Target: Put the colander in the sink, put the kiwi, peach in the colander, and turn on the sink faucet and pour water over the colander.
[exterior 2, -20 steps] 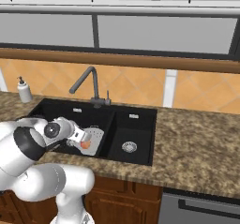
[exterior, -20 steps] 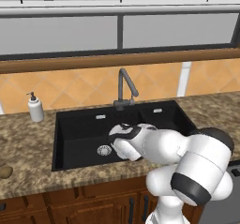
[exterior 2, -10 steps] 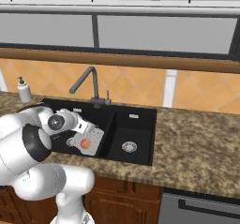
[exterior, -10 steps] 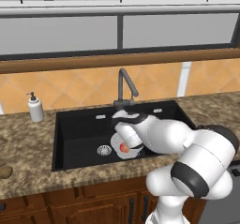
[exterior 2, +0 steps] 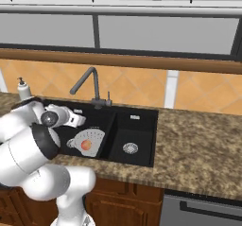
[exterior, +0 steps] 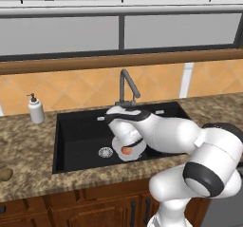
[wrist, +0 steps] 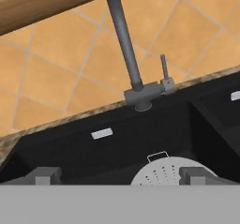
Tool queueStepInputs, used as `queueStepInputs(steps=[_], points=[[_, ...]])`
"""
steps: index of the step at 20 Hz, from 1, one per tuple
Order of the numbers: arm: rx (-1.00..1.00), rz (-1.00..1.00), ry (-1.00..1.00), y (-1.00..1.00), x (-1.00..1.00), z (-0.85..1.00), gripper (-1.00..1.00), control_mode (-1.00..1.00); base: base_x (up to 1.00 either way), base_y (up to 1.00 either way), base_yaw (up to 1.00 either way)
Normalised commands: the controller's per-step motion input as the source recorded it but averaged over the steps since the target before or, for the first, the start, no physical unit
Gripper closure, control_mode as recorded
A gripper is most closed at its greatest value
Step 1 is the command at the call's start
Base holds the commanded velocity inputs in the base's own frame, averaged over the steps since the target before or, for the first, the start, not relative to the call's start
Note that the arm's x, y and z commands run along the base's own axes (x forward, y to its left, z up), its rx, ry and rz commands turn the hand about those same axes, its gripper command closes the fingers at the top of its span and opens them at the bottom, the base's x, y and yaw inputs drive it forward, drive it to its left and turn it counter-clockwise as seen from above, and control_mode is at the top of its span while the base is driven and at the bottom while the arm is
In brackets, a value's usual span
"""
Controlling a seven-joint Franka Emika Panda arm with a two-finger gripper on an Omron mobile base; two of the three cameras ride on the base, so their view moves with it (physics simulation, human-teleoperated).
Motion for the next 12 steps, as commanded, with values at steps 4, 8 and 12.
queueStepInputs(steps=[4, 8, 12], points=[[-0.05, 0.09, 0.05, 0.79, -0.11, 0.62, -1.00, -1.00, 0.00, 0.00, 0.00], [-0.09, 0.01, 0.02, 0.49, -0.36, 0.53, -1.00, -1.00, 0.00, 0.00, 0.00], [-0.08, 0.01, 0.00, 0.45, -0.39, 0.43, -1.00, -1.00, 0.00, 0.00, 0.00]])
